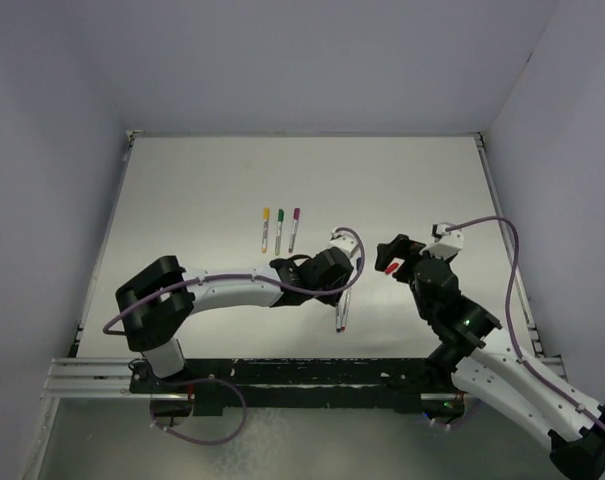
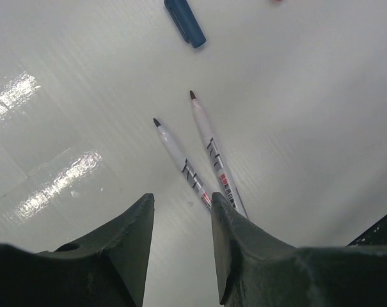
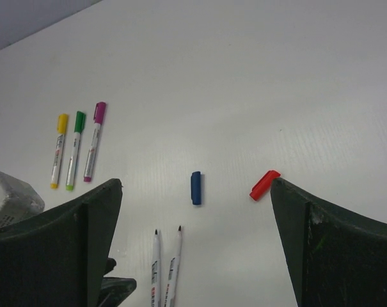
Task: Insert the pens into the pen caps
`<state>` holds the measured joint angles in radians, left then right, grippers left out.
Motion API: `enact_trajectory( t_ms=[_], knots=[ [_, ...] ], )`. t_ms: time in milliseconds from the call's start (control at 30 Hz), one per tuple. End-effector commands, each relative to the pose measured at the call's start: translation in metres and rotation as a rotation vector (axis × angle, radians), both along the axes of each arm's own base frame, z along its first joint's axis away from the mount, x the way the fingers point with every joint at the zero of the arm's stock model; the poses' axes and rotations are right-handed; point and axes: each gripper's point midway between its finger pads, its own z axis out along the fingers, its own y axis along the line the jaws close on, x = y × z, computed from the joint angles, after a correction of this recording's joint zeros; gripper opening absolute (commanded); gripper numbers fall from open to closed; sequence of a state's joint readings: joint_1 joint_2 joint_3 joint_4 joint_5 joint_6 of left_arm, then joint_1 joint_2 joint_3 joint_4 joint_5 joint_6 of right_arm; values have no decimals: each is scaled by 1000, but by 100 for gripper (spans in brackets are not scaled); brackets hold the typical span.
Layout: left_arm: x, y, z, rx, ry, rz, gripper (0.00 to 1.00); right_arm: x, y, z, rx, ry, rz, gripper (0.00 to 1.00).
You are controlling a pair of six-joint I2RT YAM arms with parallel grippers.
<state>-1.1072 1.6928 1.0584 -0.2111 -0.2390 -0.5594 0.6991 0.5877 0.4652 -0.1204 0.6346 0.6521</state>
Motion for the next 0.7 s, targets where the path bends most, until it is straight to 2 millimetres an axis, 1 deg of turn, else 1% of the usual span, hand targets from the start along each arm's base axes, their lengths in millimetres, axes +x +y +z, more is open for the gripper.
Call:
enact_trajectory(
  t_ms=[0,100,167,400,667],
  knots=[
    [1,-16,4,-10,-1,25,44,-2,-6,8,36,-31,-27,100],
    [-3,-24,1,-12,8,9,44,-4,-8,9,40,-32,-29,100],
    [-5,-26,-3,1,12,9,45,-5,-9,9,44,-32,-32,100],
    [-4,-25,-11,47,13,13,45,-6,-8,10,59,-37,-28,100],
    [-9,-24,-21,73,34,9,45,-5,-4,9,68,-35,-15,100]
  ],
)
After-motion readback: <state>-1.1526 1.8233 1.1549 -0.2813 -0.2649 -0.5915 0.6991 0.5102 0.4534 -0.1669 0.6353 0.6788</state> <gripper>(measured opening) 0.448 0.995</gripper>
